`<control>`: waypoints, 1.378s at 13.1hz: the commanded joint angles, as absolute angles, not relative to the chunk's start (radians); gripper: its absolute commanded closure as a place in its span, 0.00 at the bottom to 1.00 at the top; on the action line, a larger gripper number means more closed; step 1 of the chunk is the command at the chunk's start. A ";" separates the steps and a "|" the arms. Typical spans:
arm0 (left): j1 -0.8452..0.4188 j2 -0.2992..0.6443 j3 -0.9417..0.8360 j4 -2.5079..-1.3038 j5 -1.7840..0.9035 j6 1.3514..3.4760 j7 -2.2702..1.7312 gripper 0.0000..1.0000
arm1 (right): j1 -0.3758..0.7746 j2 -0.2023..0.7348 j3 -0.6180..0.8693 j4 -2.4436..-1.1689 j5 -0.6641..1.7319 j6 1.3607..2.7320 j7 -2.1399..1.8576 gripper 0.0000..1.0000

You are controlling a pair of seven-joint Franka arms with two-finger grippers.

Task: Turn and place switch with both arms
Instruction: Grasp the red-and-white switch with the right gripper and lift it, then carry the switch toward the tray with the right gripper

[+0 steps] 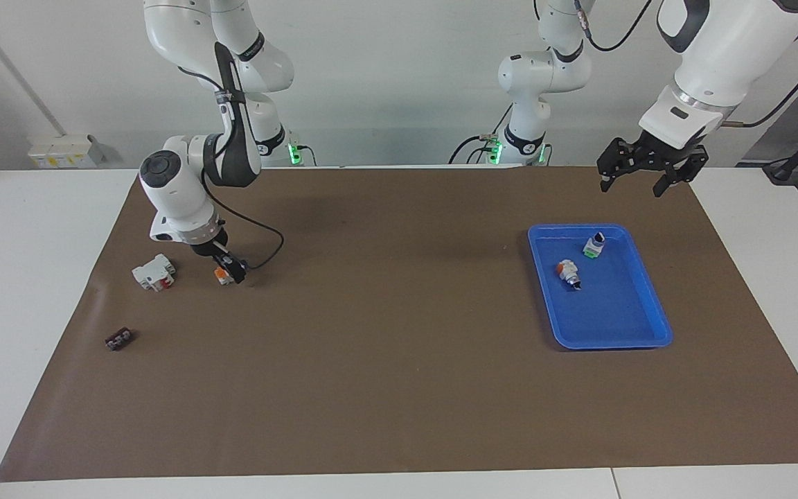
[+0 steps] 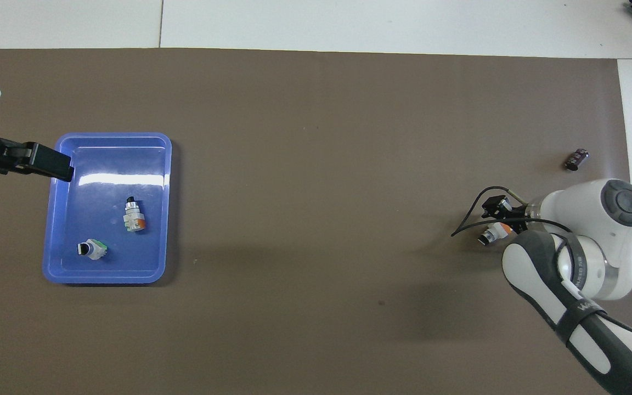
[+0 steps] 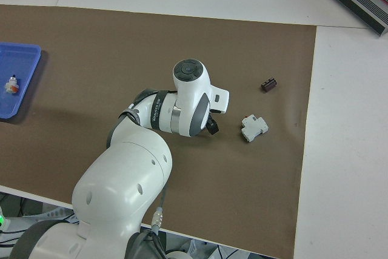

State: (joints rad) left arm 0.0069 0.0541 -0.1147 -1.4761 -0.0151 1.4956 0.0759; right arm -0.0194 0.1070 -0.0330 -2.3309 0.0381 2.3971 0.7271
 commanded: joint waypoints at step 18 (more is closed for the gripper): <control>0.002 0.020 -0.117 -1.511 -0.002 1.480 0.071 0.00 | 0.104 0.126 -0.015 -1.886 0.812 1.934 1.163 1.00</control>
